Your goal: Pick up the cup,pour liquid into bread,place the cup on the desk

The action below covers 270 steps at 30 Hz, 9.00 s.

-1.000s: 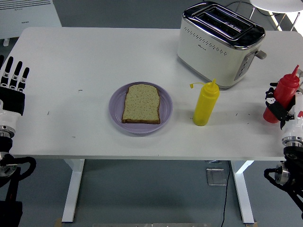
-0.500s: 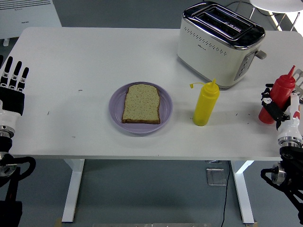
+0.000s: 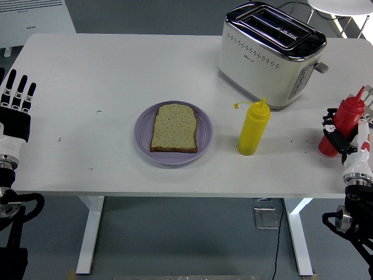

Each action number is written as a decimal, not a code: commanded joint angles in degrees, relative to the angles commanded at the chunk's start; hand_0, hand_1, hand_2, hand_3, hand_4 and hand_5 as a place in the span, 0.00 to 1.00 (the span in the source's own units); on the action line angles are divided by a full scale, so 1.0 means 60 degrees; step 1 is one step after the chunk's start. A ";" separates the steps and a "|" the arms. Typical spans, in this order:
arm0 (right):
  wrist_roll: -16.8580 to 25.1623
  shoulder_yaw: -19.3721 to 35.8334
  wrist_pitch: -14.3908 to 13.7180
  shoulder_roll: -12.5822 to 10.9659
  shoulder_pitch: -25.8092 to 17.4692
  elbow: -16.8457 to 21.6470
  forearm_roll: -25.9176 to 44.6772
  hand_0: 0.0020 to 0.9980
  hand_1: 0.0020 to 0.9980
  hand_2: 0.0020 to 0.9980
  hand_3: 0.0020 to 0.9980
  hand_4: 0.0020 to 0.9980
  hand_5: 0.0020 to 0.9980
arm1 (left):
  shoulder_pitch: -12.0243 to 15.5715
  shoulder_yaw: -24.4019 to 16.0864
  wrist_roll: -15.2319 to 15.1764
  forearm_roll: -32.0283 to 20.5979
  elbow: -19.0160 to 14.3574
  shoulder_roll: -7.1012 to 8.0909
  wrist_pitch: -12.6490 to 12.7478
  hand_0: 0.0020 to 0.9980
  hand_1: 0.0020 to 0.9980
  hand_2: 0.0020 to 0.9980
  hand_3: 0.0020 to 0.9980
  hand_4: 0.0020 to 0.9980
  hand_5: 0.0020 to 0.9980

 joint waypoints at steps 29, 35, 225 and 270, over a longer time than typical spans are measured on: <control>0.0000 0.0336 -0.0114 0.0085 -0.0751 0.0220 -0.1636 0.87 0.73 0.81 0.85 0.75 0.23 | 0.0043 0.0038 -0.0013 0.0014 -0.0023 0.0016 0.0001 0.80 0.78 0.80 0.73 0.48 1.00; 0.0000 0.0500 -0.0056 0.0094 -0.0826 0.0210 -0.1640 0.88 0.74 0.83 0.86 0.75 0.23 | 0.0042 0.0035 -0.0015 0.0019 -0.0026 0.0017 0.0001 0.80 0.78 0.80 0.73 0.48 1.00; -0.2611 0.6848 0.4396 0.0443 -0.2782 0.3865 0.3707 0.80 0.70 0.73 0.71 0.55 0.44 | -0.0030 0.0083 -0.0074 0.0186 -0.0131 0.0069 0.0067 0.80 0.78 0.80 0.72 0.47 1.00; -0.2598 0.6994 0.4420 0.0337 -0.2707 0.3888 0.3920 0.79 0.70 0.72 0.70 0.52 0.47 | -0.0086 0.0149 -0.0146 0.0112 -0.0119 0.0122 0.0014 0.80 0.77 0.79 0.72 0.48 1.00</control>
